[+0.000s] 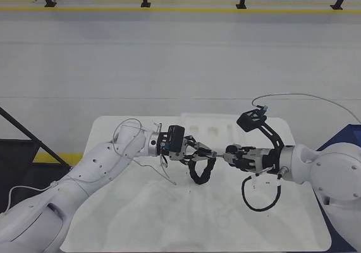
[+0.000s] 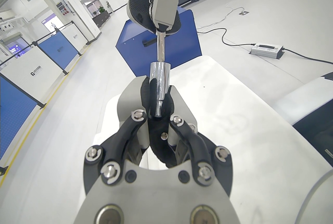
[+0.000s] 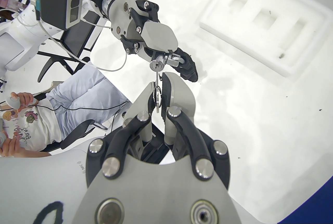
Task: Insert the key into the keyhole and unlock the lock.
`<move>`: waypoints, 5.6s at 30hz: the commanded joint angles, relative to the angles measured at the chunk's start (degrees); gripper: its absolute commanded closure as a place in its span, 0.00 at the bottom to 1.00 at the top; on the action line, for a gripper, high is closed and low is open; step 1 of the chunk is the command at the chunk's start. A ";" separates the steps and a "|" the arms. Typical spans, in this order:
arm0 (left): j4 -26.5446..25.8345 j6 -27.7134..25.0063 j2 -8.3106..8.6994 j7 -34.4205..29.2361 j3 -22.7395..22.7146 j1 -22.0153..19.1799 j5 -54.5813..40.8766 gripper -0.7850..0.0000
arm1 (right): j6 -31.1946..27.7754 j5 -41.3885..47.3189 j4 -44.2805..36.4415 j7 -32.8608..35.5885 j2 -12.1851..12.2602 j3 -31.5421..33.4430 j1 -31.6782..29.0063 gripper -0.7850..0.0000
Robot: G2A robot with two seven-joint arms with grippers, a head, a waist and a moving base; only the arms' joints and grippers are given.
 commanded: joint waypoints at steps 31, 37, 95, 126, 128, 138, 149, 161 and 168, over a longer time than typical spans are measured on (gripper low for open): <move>-0.84 -1.27 -0.07 -1.27 1.02 -0.22 -4.14 1.00 | 0.05 -1.76 0.05 -1.28 0.60 -1.65 0.62 1.00; -1.23 -1.76 0.09 -1.76 1.24 -0.33 -5.22 1.00 | 0.52 -2.33 0.01 -1.48 0.61 -2.47 0.97 1.00; 2.53 -7.25 3.15 -21.30 18.82 -11.16 -43.95 1.00 | -39.59 -8.18 0.99 -7.86 2.44 0.64 -3.47 0.00; -0.29 -7.25 5.39 -23.48 18.67 -11.44 -45.58 1.00 | -52.04 -22.47 -0.80 -14.68 2.91 -2.62 -2.66 0.00; -1.05 -7.25 5.78 -24.00 18.82 -11.51 -46.15 1.00 | -52.62 -25.43 -1.31 -15.14 2.95 -3.11 -2.88 0.00; -3.97 -7.25 7.22 -28.95 18.82 -11.21 -49.87 1.00 | -51.11 -41.29 -4.48 -17.05 2.48 -8.17 -2.84 0.26; -5.22 -7.25 7.80 -32.36 18.82 -11.11 -52.82 1.00 | -46.73 -53.59 -6.74 -16.27 1.86 -11.76 -2.66 0.63; -5.69 -7.25 7.94 -33.68 18.82 -11.06 -53.92 1.00 | -46.71 -51.17 -6.62 -17.42 1.56 -10.85 -3.29 1.00; -5.72 -7.25 7.90 -33.74 18.82 -11.07 -53.84 1.00 | -46.05 -44.15 -4.99 -17.13 1.45 -9.08 -3.12 1.00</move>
